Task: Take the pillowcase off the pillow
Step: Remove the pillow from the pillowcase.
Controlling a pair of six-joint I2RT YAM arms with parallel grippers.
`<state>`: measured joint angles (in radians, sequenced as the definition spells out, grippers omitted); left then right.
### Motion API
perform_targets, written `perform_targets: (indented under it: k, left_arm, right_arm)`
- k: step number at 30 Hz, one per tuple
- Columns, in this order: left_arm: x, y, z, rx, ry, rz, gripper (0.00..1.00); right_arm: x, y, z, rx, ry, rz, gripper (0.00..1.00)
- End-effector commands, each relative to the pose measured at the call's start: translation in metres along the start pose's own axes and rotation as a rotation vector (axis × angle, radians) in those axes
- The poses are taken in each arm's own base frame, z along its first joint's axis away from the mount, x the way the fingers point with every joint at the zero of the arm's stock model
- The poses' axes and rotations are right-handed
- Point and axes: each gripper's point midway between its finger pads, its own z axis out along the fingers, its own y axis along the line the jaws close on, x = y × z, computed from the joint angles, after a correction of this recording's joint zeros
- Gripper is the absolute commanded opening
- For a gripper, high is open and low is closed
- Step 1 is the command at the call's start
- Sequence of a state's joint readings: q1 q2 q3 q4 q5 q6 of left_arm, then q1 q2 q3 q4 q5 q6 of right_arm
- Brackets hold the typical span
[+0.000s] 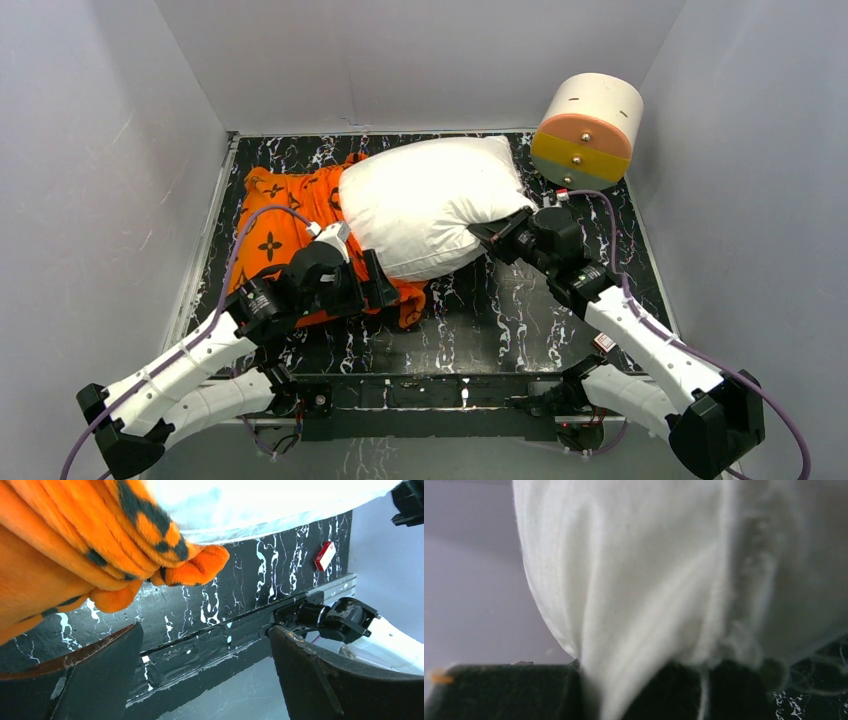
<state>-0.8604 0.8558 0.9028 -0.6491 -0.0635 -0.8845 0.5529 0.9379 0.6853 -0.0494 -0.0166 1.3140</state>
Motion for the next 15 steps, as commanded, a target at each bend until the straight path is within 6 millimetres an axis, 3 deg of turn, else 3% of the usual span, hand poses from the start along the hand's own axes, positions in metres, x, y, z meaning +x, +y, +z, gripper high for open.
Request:
perform_targets:
  k: [1,4,7,10,11,15]
  left_arm:
    - [0.004,-0.005,0.009,0.034,-0.001,-0.085,0.98]
    - [0.014,0.000,0.027,-0.026,0.055,-0.113,0.98]
    - [0.011,0.012,0.039,-0.078,-0.015,-0.136,0.98]
    - [-0.008,0.023,0.043,-0.111,-0.148,-0.149,0.98]
    - [-0.029,0.035,0.048,-0.161,-0.273,-0.123,0.97]
    - [-0.056,0.058,0.046,-0.302,-0.431,-0.126,0.90]
  right_arm:
    - [-0.009,0.104,-0.014,-0.273,-0.022,0.003,0.00]
    - [-0.008,0.118,-0.010,-0.295,-0.020,-0.006,0.00]
    - [-0.004,0.128,-0.012,-0.317,-0.011,-0.009,0.00]
    - [-0.004,0.134,-0.013,-0.338,-0.034,-0.016,0.00]
    - [-0.004,0.136,-0.018,-0.357,-0.061,-0.026,0.00]
    - [-0.014,0.140,-0.029,-0.358,-0.117,-0.053,0.00]
